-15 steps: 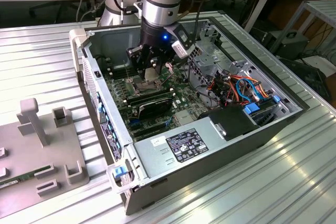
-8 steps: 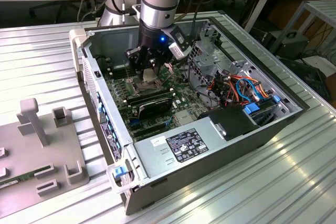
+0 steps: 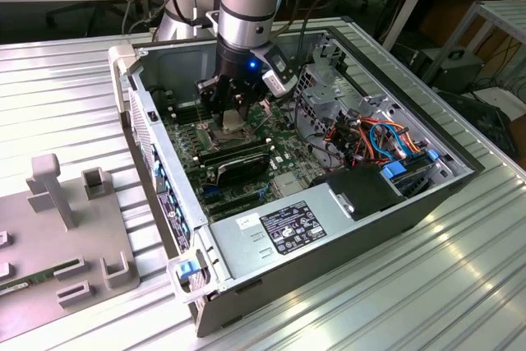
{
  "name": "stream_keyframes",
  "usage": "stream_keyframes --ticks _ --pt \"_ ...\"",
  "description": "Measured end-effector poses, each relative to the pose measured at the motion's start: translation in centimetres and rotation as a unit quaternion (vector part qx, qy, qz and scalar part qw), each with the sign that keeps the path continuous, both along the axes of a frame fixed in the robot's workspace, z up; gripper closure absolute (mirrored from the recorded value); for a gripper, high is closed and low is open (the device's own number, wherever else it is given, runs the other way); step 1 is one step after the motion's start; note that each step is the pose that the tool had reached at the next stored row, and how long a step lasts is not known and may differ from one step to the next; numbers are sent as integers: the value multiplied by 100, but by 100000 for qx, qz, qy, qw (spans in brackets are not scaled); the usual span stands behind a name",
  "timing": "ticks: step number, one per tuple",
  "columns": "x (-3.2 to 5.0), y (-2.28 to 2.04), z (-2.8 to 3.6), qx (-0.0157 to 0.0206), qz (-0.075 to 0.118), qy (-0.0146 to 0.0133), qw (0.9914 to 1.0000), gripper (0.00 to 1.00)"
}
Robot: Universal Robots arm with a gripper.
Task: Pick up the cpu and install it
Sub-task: 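Pick up the cpu and move it towards the insertion slot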
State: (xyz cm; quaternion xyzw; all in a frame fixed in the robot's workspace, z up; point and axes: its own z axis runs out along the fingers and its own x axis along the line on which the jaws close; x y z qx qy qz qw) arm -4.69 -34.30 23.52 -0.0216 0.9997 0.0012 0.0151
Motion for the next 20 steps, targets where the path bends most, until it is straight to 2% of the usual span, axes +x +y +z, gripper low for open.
stream_keyframes --ticks 5,9,20 --pt "0 1 -12 26 -6 -15 100000 45" --pt "0 0 -85 6 -4 -5 100000 45" --pt "0 0 -176 9 -6 -7 100000 45"
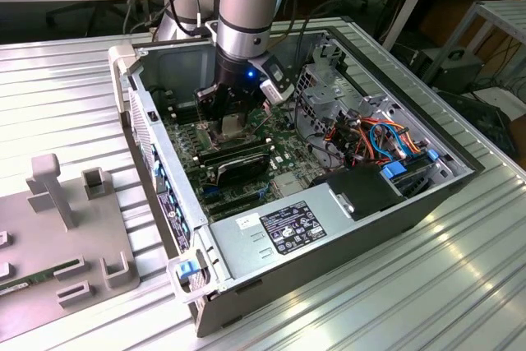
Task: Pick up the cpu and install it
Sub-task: 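Pick up the cpu and move it towards the insertion slot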
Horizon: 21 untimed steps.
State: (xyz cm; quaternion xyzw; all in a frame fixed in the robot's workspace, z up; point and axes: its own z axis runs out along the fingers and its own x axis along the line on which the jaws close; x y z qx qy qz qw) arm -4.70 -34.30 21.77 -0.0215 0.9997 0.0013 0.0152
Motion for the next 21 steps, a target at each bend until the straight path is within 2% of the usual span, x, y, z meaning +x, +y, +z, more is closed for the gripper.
stream_keyframes --ticks 3,12,21 --pt "0 6 -39 1 -9 0 100000 45" --pt "1 46 -82 5 -10 0 100000 45" --pt "0 47 -126 13 -298 -4 100000 45"
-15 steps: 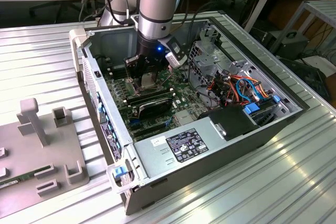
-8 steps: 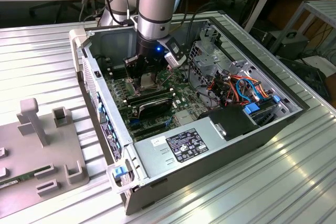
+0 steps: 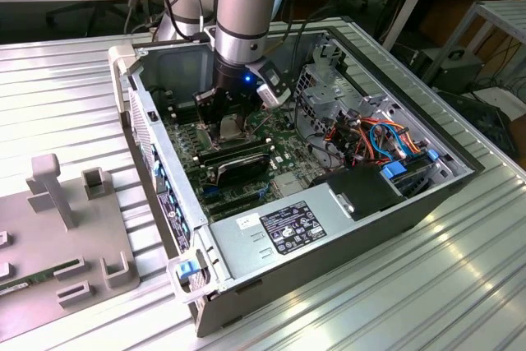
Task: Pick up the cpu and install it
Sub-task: 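Pick up the cpu and move it towards the insertion slot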
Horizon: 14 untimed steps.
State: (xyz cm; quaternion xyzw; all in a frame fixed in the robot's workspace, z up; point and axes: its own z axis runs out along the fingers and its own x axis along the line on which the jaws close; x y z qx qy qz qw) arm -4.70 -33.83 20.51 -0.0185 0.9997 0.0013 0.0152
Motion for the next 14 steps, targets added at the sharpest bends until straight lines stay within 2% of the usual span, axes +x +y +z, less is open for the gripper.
stream_keyframes --ticks 5,9,14 --pt "0 0 -5 -6 -78 4 100000 45" --pt "-1 6 -16 0 -1315 3 99991 45" --pt "0 16 -16 4 -1276 -5 99992 45"
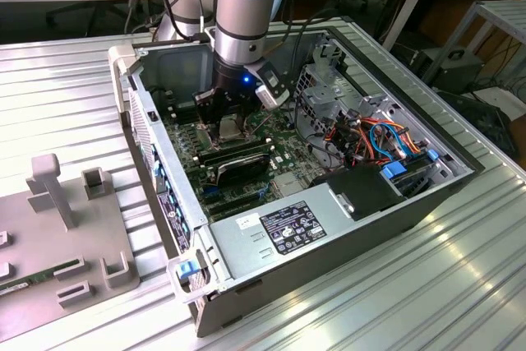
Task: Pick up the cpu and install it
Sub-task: 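Pick up the cpu and move it towards the insertion slot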
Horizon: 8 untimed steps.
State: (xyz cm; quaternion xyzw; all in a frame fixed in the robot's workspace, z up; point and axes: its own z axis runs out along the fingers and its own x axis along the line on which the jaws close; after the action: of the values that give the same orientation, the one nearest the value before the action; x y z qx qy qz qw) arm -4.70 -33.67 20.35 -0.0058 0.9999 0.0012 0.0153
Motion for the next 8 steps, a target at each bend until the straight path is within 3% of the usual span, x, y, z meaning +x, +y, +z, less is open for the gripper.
stream_keyframes --ticks 8 --pt "-8 10 -2 -1 92 -46 100000 45"
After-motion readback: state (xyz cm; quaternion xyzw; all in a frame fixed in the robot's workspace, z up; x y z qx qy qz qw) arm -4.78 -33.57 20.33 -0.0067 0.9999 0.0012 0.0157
